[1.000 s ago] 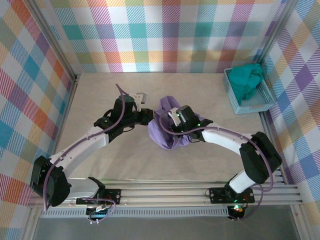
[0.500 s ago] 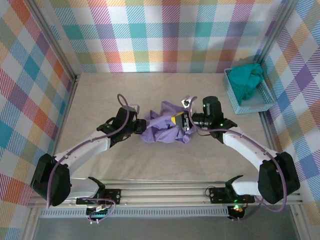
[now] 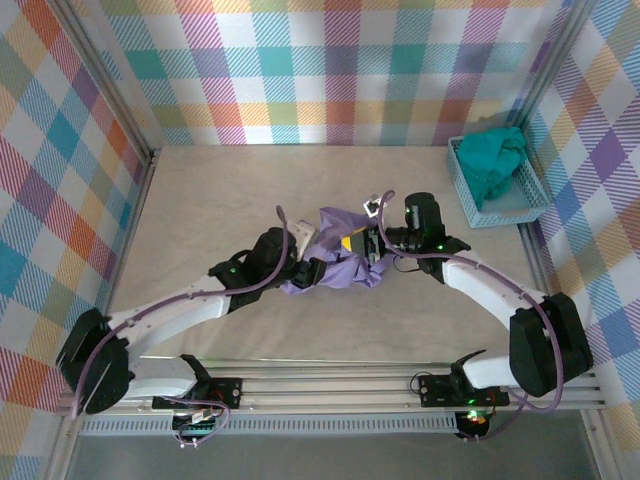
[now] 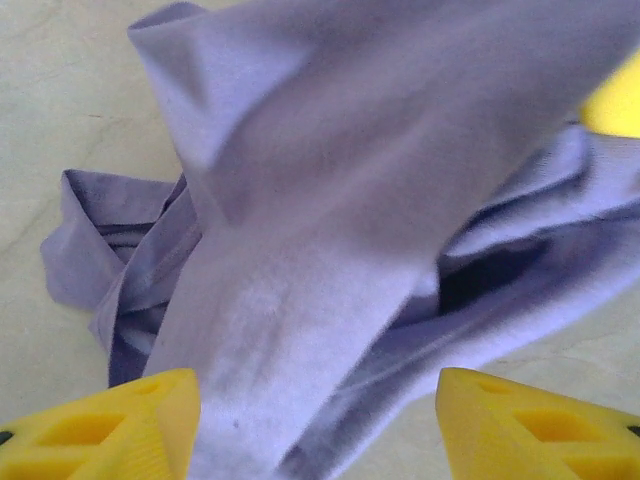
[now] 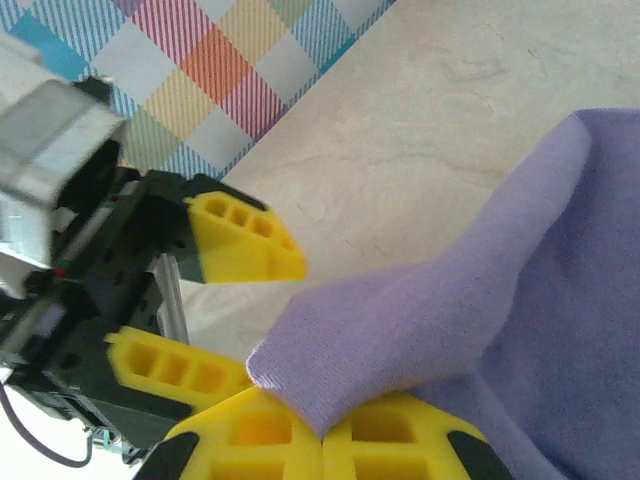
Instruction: Fold the inside-out t-shirt
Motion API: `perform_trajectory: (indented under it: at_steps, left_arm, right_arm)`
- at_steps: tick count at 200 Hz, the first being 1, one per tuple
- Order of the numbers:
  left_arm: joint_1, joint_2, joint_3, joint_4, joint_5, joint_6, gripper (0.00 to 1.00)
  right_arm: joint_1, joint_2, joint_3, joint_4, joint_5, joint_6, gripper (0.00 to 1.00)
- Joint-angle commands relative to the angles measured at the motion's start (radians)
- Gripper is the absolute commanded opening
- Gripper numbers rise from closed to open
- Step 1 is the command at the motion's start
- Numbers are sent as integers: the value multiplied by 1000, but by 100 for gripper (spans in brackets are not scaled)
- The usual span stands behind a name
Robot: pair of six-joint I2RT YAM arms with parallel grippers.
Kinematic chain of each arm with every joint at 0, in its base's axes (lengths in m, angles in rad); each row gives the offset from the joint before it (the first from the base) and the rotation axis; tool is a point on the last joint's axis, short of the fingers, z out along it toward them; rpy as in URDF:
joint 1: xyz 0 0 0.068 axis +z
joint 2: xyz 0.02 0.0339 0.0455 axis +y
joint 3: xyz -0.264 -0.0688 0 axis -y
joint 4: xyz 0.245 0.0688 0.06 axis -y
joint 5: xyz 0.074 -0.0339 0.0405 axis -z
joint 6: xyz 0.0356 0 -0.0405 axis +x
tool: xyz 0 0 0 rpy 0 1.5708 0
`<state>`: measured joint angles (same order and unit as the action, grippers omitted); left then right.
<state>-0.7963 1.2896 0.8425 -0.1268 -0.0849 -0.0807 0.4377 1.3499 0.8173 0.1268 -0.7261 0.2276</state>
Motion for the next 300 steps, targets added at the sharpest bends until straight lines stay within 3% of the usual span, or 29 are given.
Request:
perform_trajectory:
  at_steps: [1,33,46,55,81,89,114,129,140,173,198,219,240,268,300]
  left_arm:
    - [-3,87,70,19,-22,73,65]
    - [-1,230,164,38,55,98,66]
    - [12,288,199,42,65,93,61]
    - [27,320,225,50,93,83,53]
    - [58,340,286,33,255,45,9]
    - [65,332,294,11,308,34,0]
    - [96,274,322,-96,520,-48,0]
    - [97,221,325,-143,546,-109,0]
    - [99,182,321,-191,538,-163,0]
    - [109,106,316,-220,498,-307,0]
    - [122,88,325,-228,499,-378,0]
    - [146,77,321,-209,542,-429,0]
    - [171,74,320,-191,598,-471,0]
    - [180,69,326,-192,635,-485,0]
    - [183,54,319,-203,629,-479,0]
  right_arm:
    - [-7,-9,21,3,-37,-16,0]
    - [-9,-32,16,-45,-30,-57,0]
    - [-13,-48,9,-74,-19,-85,0]
    - [-19,-61,1,-96,-12,-106,0]
    - [-41,-108,-22,-170,100,-147,0]
    - [-42,-123,-20,-198,170,-152,0]
    - [-33,-121,45,-348,535,-105,9]
    - [6,-98,90,-435,727,-124,18]
    - [31,-98,95,-453,787,-135,22]
    - [72,-189,58,-431,673,-137,43]
    - [140,-330,-19,-385,615,-157,49]
    - [201,-428,-95,-325,547,-194,49]
    - [256,-449,-141,-255,475,-218,42]
    - [319,-320,-111,-174,446,-201,36]
    - [320,-170,-58,-114,530,-135,27]
